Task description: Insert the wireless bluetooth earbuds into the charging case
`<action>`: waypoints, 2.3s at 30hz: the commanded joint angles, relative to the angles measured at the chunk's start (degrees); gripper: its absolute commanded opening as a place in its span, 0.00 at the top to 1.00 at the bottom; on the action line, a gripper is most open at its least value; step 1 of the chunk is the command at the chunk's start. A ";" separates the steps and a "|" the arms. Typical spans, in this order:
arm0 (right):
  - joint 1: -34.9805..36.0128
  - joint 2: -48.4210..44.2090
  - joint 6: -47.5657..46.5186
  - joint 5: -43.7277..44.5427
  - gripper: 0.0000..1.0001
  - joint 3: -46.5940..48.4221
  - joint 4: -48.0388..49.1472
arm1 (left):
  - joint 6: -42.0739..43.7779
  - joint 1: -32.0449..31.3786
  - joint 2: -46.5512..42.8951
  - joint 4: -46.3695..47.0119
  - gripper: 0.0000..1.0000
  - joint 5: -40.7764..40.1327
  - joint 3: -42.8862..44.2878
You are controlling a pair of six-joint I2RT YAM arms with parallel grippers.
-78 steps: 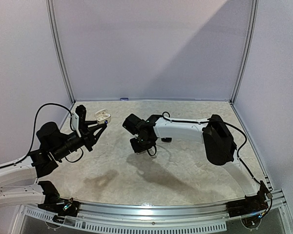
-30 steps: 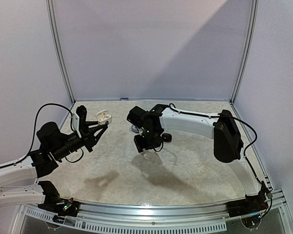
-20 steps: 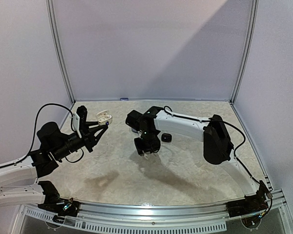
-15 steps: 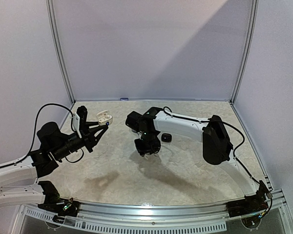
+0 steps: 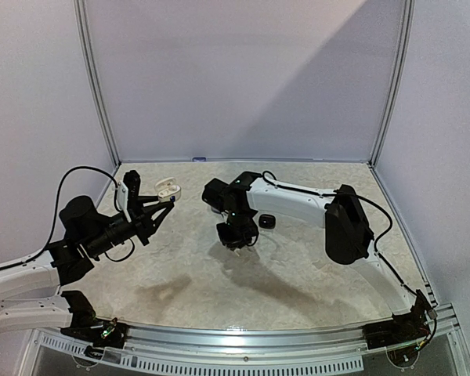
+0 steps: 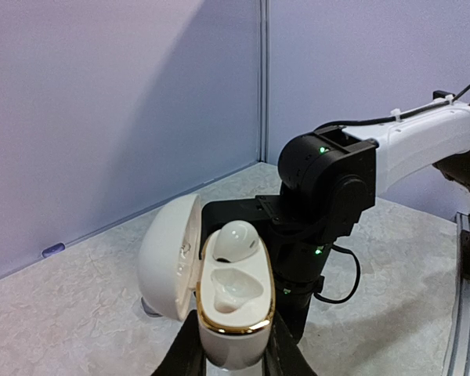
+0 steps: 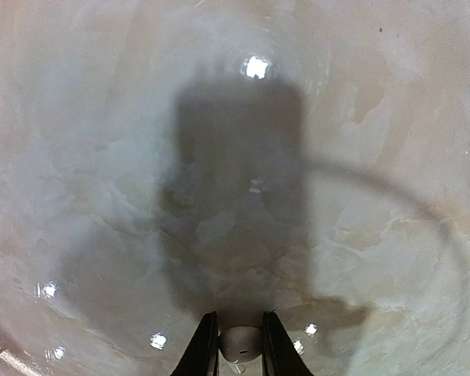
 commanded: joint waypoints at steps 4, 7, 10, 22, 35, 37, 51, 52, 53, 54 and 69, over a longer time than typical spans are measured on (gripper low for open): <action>-0.09 1.42 0.60 -1.08 0.81 0.61 -1.23 | 0.48 -0.53 0.40 -0.91 1.00 0.16 1.05; -0.04 0.67 0.65 0.46 0.77 0.53 -2.41 | 0.43 -0.53 0.39 -0.85 1.00 0.24 1.08; -0.09 0.79 0.43 0.50 0.76 0.52 -2.78 | 0.43 -0.53 0.38 -0.83 1.00 0.43 1.05; -0.08 0.95 0.91 1.75 0.72 0.50 -5.10 | 0.28 -0.53 0.57 -0.83 1.00 0.69 1.00; -0.24 1.25 0.06 -0.38 0.81 -0.44 -0.67 | 0.53 -0.58 0.41 -0.91 1.00 0.69 0.91; -0.20 1.25 -0.09 -1.20 0.86 -0.63 -0.07 | 0.56 -0.55 0.43 -0.89 1.00 0.73 0.90; 2.63 -31.97 -8.65 11.47 1.00 -22.18 38.63 | 7.61 -0.71 0.97 5.41 1.00 -1.86 0.51; 3.81 -34.90 -10.75 12.41 1.00 -24.81 44.05 | 8.12 -0.71 1.34 6.28 1.00 -2.43 0.52; 5.20 -36.76 -12.69 13.37 1.00 -28.11 49.62 | 8.63 -0.71 1.64 7.05 1.00 -3.19 0.44; 6.50 -39.13 -16.11 13.82 1.00 -30.02 54.98 | 8.98 -0.71 1.86 7.77 1.00 -3.85 0.48; 13.97 -34.80 -28.32 2.29 1.00 -34.18 90.10 | 9.56 -0.67 1.80 12.16 1.00 -4.24 0.01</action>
